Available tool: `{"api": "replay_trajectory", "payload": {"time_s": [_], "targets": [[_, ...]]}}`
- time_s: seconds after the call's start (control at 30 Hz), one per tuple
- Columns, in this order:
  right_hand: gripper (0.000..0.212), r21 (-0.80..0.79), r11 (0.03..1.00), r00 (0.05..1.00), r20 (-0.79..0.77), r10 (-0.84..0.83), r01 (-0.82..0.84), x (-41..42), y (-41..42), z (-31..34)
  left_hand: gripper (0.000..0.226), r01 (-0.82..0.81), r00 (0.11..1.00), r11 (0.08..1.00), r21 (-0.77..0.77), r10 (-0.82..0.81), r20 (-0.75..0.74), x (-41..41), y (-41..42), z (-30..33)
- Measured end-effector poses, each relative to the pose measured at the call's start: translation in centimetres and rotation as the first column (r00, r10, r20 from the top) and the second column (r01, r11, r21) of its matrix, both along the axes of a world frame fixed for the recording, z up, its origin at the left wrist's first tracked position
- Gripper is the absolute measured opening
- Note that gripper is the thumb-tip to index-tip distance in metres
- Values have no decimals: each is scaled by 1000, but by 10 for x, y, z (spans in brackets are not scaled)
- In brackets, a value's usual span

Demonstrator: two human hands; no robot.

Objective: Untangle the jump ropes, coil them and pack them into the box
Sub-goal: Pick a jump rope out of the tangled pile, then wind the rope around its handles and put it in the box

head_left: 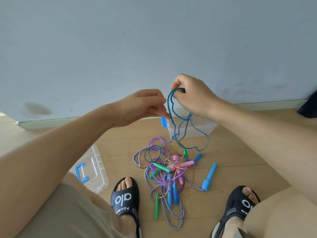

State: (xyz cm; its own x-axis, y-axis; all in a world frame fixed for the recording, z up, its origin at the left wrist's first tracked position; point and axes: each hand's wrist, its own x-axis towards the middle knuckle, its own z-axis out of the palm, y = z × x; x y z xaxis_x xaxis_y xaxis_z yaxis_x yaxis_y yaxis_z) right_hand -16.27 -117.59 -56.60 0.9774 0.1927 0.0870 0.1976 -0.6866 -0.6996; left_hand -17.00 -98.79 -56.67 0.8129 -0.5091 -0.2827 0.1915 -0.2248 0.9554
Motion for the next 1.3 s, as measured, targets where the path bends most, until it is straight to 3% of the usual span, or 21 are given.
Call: {"api": "replay_trajectory", "payload": {"time_s": [0.07, 0.13, 0.23, 0.37, 0.43, 0.5, 0.6, 0.7, 0.73, 0.87, 0.9, 0.93, 0.97, 1.03, 1.07, 1.1, 1.13, 1.17, 1.23, 1.3], "targets": [[14, 24, 1000, 1000, -9, -13, 13, 1, -1, 1, 16, -44, 999, 999, 4, 44, 19, 0, 1, 1], [12, 55, 998, 1000, -4, -20, 20, 1, 0, 2, 31, -31, 989, 991, 131, 11, 146, 2, 3, -2], [11, 57, 998, 1000, 8, -17, 17, 0, 6, 2, 26, -38, 964, 969, 242, -28, 265, 3, 1, 0], [13, 18, 1000, 1000, -18, -10, 11, 0, 3, 1, 27, -130, 969, 984, 120, 101, 225, 3, 1, 12], [13, 26, 1000, 999, -30, -11, 12, 0, 0, 2, 29, -160, 948, 973, 169, 103, 303, 4, 6, 15], [12, 50, 999, 999, -37, -11, 13, -1, -1, 3, 10, -153, 931, 957, 246, 57, 359, 3, 13, 13], [10, 72, 997, 999, -41, 3, 0, -4, 2, 5, 28, -63, 946, 959, 275, -31, 323, 0, 14, 10], [11, 59, 998, 1000, -23, -2, 3, -6, 8, 4, 13, -3, 920, 927, 374, -145, 366, -6, 1, 11], [11, 52, 999, 1000, -17, -3, 4, -5, 9, 4, 18, -14, 915, 917, 398, -148, 374, -6, -2, 12], [5, -30, 1000, 999, -44, 6, -7, -2, -3, 1, 33, -131, 929, 939, 317, 5, 369, 6, 13, 14], [3, -85, 996, 999, -49, 13, -17, -1, -8, 0, 32, -188, 920, 906, 379, 27, 392, 14, 25, 11], [1, -148, 989, 999, -45, 16, -23, 0, -13, -2, 30, -255, 907, 817, 518, 17, 420, 23, 38, 5], [3, -207, 978, 999, -36, 15, -22, 2, -17, -3, 28, -286, 911, 641, 712, -47, 409, 30, 50, 0], [6, -271, 962, 1000, -16, 8, -12, 3, -21, -3, 21, -185, 951, 176, 967, -215, 221, 33, 67, -11], [8, -267, 964, 1000, -3, 10, -10, 3, -21, -2, 18, -104, 962, 40, 994, -248, 111, 32, 71, -15], [9, -241, 970, 1000, 11, 16, -13, 3, -20, 0, 17, -36, 965, 16, 999, -259, 39, 30, 73, -19], [9, -204, 979, 999, 25, 26, -21, 2, -17, 2, 23, 6, 966, 101, 995, -258, 20, 29, 73, -23], [9, -168, 985, 999, 38, 38, -32, 1, -14, 4, 37, 27, 968, 270, 962, -248, 42, 27, 71, -24], [11, -128, 990, 996, 66, 63, -55, -2, -5, 6, 66, 29, 972, 657, 753, -193, 131, 18, 55, -18], [11, -113, 992, 993, 93, 74, -64, -4, 2, 6, 59, 58, 972, 874, 482, -159, 170, 8, 32, -7]]}}
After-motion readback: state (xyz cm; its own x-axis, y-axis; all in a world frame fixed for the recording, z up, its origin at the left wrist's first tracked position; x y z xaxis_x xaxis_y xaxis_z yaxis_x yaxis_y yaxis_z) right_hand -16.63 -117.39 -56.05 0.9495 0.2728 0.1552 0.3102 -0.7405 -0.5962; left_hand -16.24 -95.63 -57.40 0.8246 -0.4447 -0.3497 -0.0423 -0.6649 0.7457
